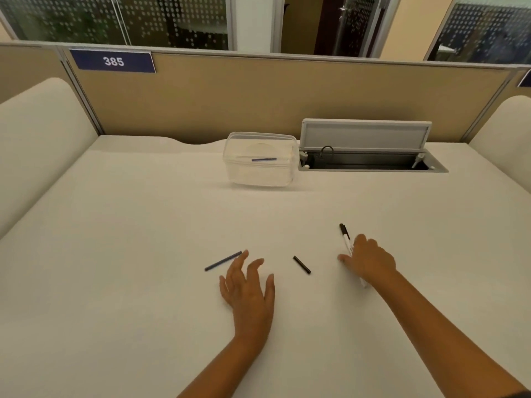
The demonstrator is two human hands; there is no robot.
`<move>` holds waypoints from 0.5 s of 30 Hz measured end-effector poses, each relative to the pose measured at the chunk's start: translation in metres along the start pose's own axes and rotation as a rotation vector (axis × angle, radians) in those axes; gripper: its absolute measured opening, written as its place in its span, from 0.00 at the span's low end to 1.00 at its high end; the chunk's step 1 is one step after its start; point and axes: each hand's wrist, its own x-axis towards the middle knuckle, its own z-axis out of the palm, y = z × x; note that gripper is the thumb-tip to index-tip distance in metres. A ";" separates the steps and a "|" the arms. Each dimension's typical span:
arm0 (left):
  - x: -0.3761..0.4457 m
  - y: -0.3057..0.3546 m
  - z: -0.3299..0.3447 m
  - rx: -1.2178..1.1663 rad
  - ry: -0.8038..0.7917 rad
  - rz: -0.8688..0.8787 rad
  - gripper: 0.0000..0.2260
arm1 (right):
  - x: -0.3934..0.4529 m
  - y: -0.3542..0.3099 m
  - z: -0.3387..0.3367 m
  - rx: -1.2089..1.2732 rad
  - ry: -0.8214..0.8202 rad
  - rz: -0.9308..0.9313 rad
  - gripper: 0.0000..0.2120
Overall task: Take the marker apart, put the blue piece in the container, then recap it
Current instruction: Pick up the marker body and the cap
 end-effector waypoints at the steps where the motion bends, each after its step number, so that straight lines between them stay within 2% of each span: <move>1: 0.001 -0.001 0.000 -0.001 0.020 -0.010 0.14 | 0.000 0.002 0.002 0.045 -0.032 0.020 0.23; 8: 0.041 -0.036 -0.026 0.164 0.016 -0.152 0.21 | -0.002 0.004 0.004 0.280 -0.220 0.014 0.11; 11: 0.061 -0.054 -0.037 0.200 -0.089 -0.083 0.18 | -0.005 -0.003 -0.002 0.409 -0.279 -0.028 0.09; 15: 0.060 -0.060 -0.037 0.294 -0.122 -0.015 0.15 | -0.011 -0.020 -0.001 0.968 -0.326 -0.124 0.09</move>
